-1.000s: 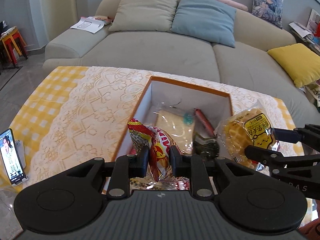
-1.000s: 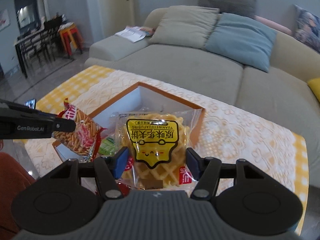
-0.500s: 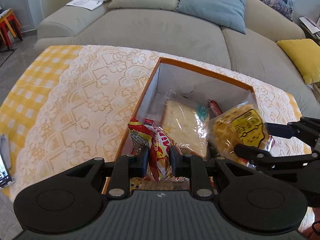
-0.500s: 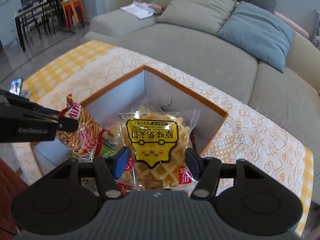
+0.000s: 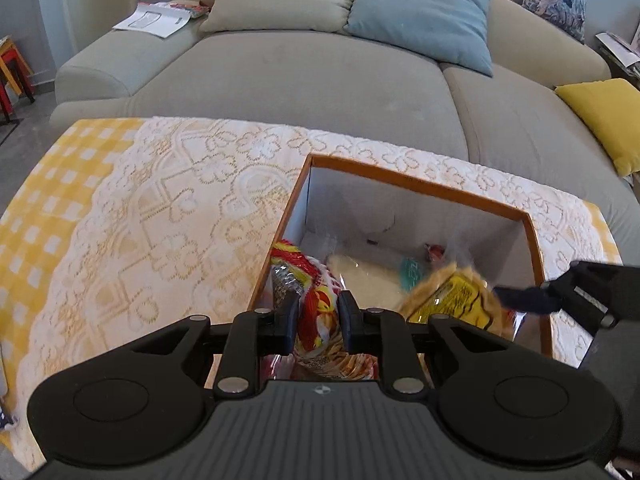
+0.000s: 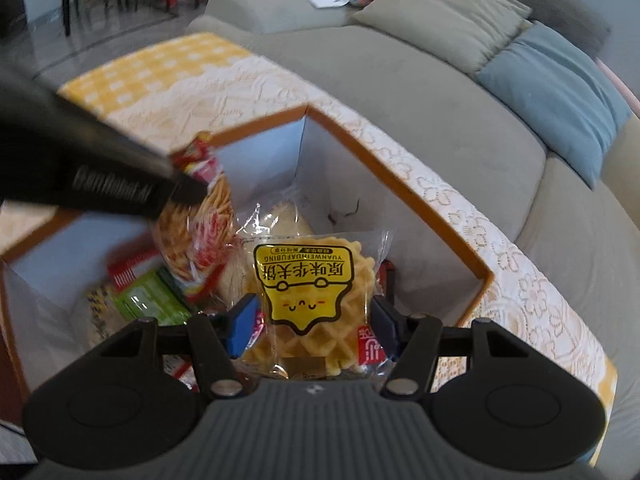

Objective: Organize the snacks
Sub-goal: 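Lower both bags into the box and open both grippers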

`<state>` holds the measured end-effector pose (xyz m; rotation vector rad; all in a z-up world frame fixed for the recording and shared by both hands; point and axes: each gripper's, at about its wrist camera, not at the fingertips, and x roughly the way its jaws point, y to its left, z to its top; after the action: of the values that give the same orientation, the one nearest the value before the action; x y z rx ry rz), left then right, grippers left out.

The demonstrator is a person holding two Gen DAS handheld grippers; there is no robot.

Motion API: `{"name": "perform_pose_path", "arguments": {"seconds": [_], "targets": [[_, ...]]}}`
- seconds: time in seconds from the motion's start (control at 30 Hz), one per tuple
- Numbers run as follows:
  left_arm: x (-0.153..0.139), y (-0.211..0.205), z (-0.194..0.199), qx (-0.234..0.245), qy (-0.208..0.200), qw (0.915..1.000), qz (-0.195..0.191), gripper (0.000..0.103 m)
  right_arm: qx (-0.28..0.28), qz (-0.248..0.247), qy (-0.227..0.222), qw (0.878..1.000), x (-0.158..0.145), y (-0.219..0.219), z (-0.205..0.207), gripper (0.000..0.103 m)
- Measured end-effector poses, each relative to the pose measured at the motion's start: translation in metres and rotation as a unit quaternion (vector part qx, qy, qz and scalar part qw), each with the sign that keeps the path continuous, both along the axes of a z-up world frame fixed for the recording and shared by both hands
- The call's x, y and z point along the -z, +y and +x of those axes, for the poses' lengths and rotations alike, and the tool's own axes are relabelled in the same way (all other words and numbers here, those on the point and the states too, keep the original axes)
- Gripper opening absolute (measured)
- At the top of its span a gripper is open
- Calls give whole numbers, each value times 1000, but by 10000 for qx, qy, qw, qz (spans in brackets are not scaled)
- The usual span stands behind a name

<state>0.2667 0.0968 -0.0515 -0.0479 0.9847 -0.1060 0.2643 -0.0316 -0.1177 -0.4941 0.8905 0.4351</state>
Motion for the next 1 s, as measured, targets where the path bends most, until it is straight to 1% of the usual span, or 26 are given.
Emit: {"name": "perform_pose_path", "arguments": {"seconds": [0.07, 0.13, 0.17, 0.2, 0.27, 0.33, 0.43, 0.53, 0.6, 0.7, 0.77, 0.8, 0.9, 1.0], "targets": [[4, -5, 3, 78, -7, 9999, 80, 23, -40, -50, 41, 10000, 7, -1, 2, 60], [9, -13, 4, 128, -14, 9991, 411, 24, -34, -75, 107, 9999, 13, -1, 5, 60], [11, -17, 3, 163, -8, 9982, 576, 26, -40, -68, 122, 9999, 15, -2, 6, 61], [13, -18, 4, 188, 15, 9976, 663, 28, -37, -61, 133, 9999, 16, -3, 5, 61], [18, -20, 4, 219, 154, 9965, 787, 33, -34, -47, 149, 9999, 18, -4, 5, 62], [22, -21, 4, 228, 273, 9958, 844, 35, -28, -50, 138, 9999, 19, -3, 5, 63], [23, -24, 1, 262, 321, 9949, 924, 37, -32, -103, 144, 9998, 23, -2, 4, 65], [21, -28, -3, 306, 257, 9933, 1080, 45, -74, -159, 72, 9998, 23, -2, 1, 65], [16, -28, -6, 318, 179, 9939, 1036, 51, -94, -137, -34, 9999, 17, -1, -1, 65], [3, -25, -12, 274, 18, 9959, 860, 58, -116, -183, -224, 9995, 8, -2, -8, 65], [-7, -24, -16, 220, -140, 9967, 769, 60, -151, -185, -325, 9992, 1, -3, -13, 71], [-13, -23, -18, 205, -239, 9968, 730, 61, -175, -180, -391, 9989, -3, -4, -16, 75], [-30, -25, -27, 214, -485, 9961, 704, 62, -184, -172, -510, 9984, -14, -6, -24, 76], [-49, -27, -41, 231, -737, 9939, 791, 62, -67, -68, -573, 9983, -26, -8, -33, 77]]}}
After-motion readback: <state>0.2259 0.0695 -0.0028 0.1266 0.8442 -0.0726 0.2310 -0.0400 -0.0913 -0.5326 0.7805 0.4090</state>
